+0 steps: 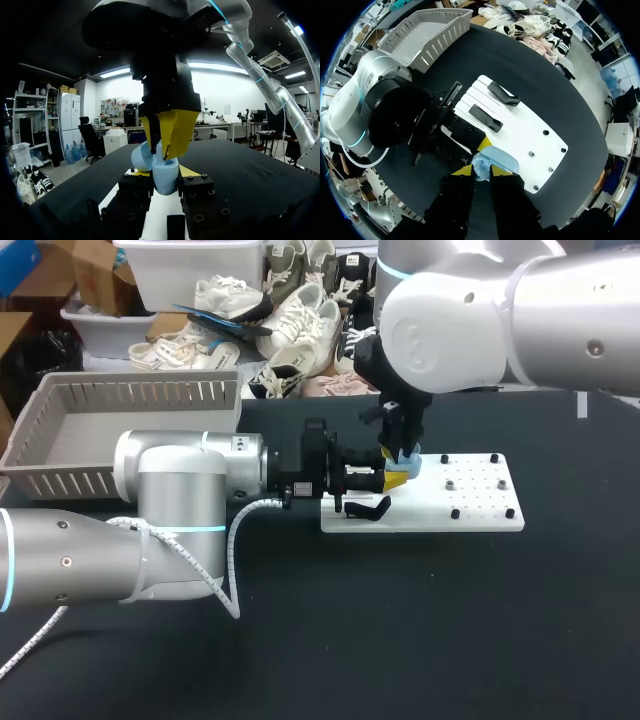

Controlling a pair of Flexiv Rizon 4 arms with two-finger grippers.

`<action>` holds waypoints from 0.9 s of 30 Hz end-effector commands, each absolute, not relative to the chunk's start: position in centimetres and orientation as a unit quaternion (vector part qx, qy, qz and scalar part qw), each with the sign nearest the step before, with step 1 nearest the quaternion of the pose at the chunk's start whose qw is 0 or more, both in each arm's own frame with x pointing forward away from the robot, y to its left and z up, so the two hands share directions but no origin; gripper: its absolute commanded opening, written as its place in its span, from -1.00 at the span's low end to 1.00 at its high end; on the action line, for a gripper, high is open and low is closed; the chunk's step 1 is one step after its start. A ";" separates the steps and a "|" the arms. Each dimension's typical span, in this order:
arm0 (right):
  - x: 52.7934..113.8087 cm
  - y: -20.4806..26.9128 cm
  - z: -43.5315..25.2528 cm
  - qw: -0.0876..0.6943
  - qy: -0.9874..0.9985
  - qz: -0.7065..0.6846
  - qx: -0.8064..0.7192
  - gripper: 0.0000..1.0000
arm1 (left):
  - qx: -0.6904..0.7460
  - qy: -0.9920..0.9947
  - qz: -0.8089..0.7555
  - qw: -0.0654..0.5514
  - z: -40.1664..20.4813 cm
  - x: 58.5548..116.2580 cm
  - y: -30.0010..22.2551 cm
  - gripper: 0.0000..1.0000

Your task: Pick up each earbud case from the left stands, insert the matching earbuds, close the lid, and place the case in the box.

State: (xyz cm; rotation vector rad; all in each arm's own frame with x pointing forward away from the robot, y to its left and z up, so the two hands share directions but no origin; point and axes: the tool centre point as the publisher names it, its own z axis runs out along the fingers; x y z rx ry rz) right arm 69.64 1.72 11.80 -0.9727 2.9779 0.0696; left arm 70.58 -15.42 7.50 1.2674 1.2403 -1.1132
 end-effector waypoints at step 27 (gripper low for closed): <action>69.1 1.7 12.2 0.009 0.952 0.019 -0.306 -0.44 | 0.524 0.512 -0.460 0.501 7.5 70.6 -15.4 -1.00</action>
